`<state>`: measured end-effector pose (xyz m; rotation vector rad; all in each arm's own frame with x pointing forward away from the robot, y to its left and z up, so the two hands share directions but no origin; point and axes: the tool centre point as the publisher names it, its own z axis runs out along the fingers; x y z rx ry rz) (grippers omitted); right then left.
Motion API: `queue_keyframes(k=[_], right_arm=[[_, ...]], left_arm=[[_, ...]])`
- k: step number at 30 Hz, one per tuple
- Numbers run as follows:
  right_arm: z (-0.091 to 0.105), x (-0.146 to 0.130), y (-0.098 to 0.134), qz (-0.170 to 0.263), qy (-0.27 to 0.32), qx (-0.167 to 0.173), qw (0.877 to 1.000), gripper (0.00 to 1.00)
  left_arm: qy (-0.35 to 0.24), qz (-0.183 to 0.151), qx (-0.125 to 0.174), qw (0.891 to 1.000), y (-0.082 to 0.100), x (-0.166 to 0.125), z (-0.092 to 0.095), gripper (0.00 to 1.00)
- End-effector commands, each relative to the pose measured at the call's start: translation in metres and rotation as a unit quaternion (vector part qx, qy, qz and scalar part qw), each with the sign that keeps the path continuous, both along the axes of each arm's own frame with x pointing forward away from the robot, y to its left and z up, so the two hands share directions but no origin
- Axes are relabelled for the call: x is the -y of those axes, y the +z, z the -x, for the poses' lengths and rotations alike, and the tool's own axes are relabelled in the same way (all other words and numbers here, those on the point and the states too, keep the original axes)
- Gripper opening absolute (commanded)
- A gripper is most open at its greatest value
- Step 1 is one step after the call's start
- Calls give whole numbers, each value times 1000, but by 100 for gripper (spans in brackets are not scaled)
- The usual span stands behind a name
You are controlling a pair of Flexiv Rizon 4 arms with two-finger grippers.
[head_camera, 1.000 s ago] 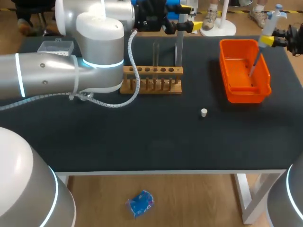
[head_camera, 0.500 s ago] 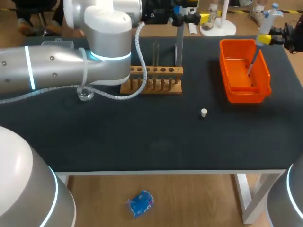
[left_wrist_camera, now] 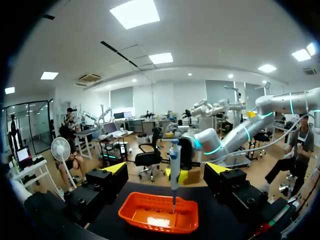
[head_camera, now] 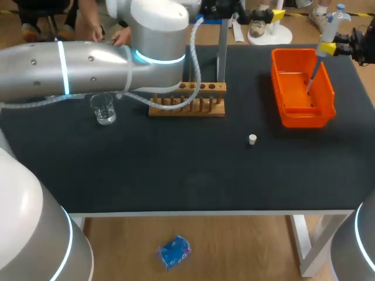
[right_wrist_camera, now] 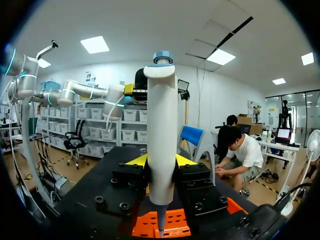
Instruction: Invert the test tube, pick up the pipette, mount the tip to pipette, aspirate from beaker and dispense into the tube, eject the tip, return the pipette, and cap with the stopper.
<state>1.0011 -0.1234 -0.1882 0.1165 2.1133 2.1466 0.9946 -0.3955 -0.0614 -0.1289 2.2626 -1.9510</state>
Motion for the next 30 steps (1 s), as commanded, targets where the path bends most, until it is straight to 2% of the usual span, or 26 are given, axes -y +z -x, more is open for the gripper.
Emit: queue_keyframes(k=[1, 19, 21, 30], right_arm=[[-1, 1, 0, 0, 3, 0, 1000, 0], [-1, 1, 0, 0, 3, 0, 1000, 0], [-1, 1, 0, 0, 3, 0, 1000, 0], [-1, 1, 0, 0, 3, 0, 1000, 0]], left_arm=[[15, 15, 4, 1000, -1, 18, 3, 100], [15, 15, 4, 1000, -1, 18, 3, 100], [24, -3, 8, 1000, -4, 22, 1, 100], [3, 30, 8, 1000, -9, 55, -14, 100]])
